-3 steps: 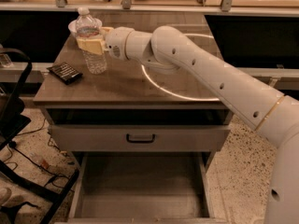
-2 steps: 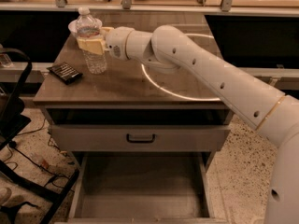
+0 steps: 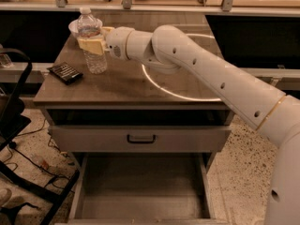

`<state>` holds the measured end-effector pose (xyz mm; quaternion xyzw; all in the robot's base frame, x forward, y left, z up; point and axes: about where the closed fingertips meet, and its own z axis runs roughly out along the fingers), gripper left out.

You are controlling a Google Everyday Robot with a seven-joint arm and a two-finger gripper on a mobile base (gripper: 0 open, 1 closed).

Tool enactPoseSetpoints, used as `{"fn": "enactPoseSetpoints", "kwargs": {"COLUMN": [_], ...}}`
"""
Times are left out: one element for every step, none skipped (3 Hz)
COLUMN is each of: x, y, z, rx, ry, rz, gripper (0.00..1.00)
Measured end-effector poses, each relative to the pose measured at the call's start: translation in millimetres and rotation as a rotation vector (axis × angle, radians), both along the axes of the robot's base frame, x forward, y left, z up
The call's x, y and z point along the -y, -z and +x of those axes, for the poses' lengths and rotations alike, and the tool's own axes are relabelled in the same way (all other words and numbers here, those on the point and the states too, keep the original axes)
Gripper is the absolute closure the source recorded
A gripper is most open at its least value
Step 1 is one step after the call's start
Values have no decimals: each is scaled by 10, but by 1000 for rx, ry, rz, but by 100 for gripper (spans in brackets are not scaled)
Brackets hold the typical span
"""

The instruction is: Move water bottle near rxbar chocolate

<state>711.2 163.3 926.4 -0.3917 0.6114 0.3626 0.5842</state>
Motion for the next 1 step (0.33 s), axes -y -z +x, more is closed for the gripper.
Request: {"fn": "enactPoseSetpoints", "kwargs": {"x": [-1], "y": [-1], "z": [0], "rx": [0], "ry": [0], "rz": [0], "gripper": [14]}}
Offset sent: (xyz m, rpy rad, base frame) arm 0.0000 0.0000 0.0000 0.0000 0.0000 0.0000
